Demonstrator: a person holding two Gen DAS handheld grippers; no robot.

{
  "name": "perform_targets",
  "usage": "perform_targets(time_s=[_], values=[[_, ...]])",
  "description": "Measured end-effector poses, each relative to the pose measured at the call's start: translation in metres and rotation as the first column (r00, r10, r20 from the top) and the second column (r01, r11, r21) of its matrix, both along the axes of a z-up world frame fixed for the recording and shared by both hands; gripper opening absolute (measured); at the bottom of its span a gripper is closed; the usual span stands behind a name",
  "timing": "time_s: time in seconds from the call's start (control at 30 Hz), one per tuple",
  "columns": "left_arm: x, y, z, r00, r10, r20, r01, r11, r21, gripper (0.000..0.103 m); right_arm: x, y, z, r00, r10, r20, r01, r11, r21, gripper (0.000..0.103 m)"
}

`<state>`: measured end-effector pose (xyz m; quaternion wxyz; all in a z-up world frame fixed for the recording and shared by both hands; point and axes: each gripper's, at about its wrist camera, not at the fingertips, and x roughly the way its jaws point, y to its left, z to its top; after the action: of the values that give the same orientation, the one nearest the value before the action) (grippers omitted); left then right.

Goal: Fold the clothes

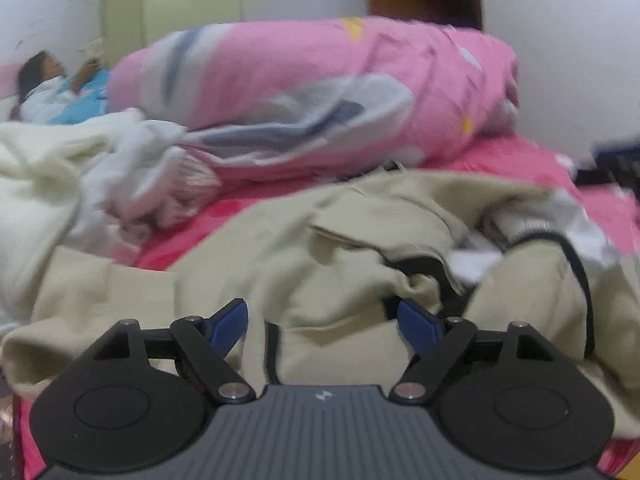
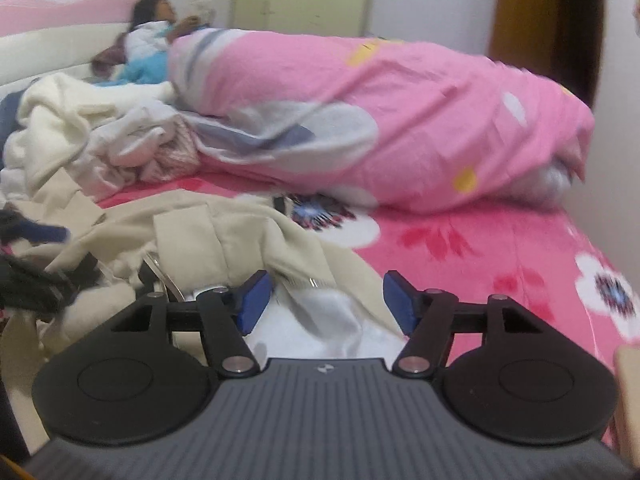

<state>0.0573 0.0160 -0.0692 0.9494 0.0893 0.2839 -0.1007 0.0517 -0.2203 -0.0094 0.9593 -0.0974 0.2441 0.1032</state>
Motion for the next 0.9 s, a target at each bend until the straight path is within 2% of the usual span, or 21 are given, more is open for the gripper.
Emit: perform_targets(time_s=[0.2, 0.43, 0.5, 0.57, 0.6, 0.63, 0.73, 0.9], values=[[0.005, -0.001, -0.018, 0.999, 0.013, -0.052, -0.013, 1.0, -0.012, 0.083, 0.049, 0.039, -0.012, 0.99, 0.136, -0.024, -0.138, 0.978, -0.154, 0.062], [0.008, 0.0, -0.023, 0.997, 0.021, -0.074, -0.022, 1.0, -0.011, 0.087, 0.116, 0.067, -0.049, 0.973, 0.152, -0.174, -0.193, 0.949, -0.248, 0.062], [0.01, 0.0, -0.024, 0.996, 0.025, -0.081, -0.026, 1.0, -0.013, 0.087, 0.127, 0.064, -0.059, 0.963, 0.139, -0.229, -0.189, 0.959, -0.211, 0.059], [0.01, 0.0, -0.024, 0.996, 0.026, -0.082, -0.027, 1.0, -0.012, 0.087, 0.131, 0.059, -0.06, 0.958, 0.138, -0.252, -0.179, 0.972, -0.15, 0.038], [0.01, 0.0, -0.024, 0.996, 0.027, -0.082, -0.028, 1.0, -0.011, 0.087, 0.129, 0.057, -0.057, 0.96, 0.134, -0.245, -0.169, 0.978, -0.125, 0.021], [0.01, 0.0, -0.024, 0.996, 0.028, -0.082, -0.028, 1.0, -0.01, 0.087, 0.125, 0.054, -0.053, 0.965, 0.128, -0.227, -0.156, 0.982, -0.108, 0.017], [0.01, -0.001, -0.024, 0.996, 0.029, -0.082, -0.03, 1.0, -0.006, 0.088, 0.11, 0.043, -0.034, 0.983, 0.11, -0.146, -0.119, 0.992, -0.051, 0.012], [0.01, -0.002, -0.024, 0.996, 0.031, -0.081, -0.031, 1.0, 0.003, 0.088, 0.093, 0.006, 0.005, 1.0, 0.012, -0.022, -0.011, 0.999, 0.034, 0.011]])
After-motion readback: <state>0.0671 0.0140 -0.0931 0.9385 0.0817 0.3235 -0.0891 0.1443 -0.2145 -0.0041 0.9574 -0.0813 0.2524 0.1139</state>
